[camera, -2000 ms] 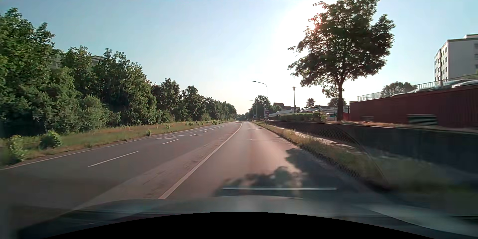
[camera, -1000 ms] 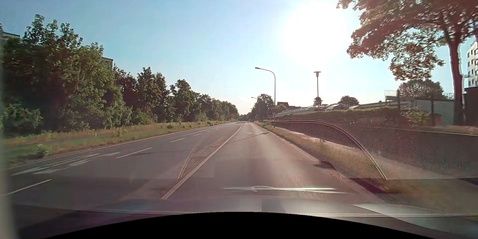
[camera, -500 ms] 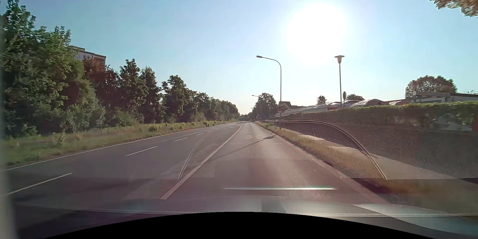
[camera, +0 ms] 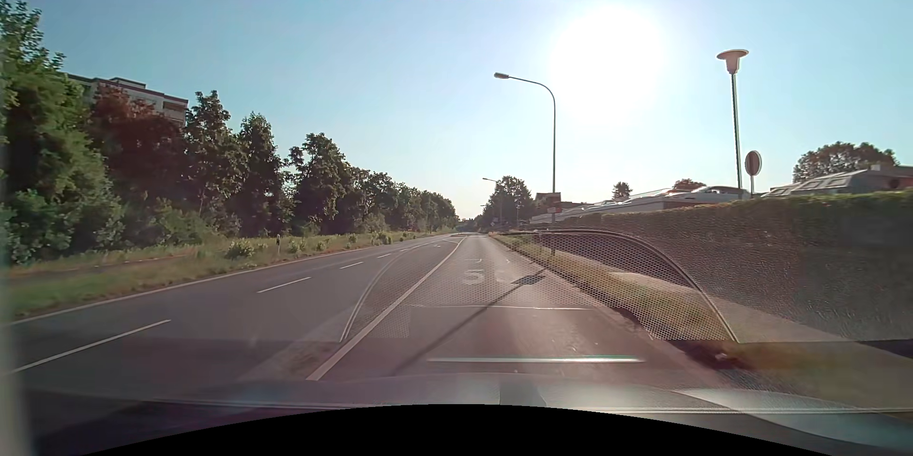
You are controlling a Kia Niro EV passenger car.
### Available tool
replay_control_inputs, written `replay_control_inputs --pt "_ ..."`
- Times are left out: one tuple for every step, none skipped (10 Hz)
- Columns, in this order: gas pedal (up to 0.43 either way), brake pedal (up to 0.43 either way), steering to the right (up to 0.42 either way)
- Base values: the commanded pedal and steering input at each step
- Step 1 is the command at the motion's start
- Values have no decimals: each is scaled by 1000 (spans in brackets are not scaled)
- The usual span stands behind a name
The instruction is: Follow the waypoints while adhering to traffic rules and regulations
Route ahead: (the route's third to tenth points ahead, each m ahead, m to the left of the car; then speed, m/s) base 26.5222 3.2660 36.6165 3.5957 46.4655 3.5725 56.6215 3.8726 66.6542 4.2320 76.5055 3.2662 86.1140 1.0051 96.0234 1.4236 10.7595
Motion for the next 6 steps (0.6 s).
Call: replay_control_inputs --pt "79 0 -5" --pt "87 0 -5" --pt "87 0 -4" --pt "87 0 -4" --pt "87 0 -5" --pt "87 0 -5"
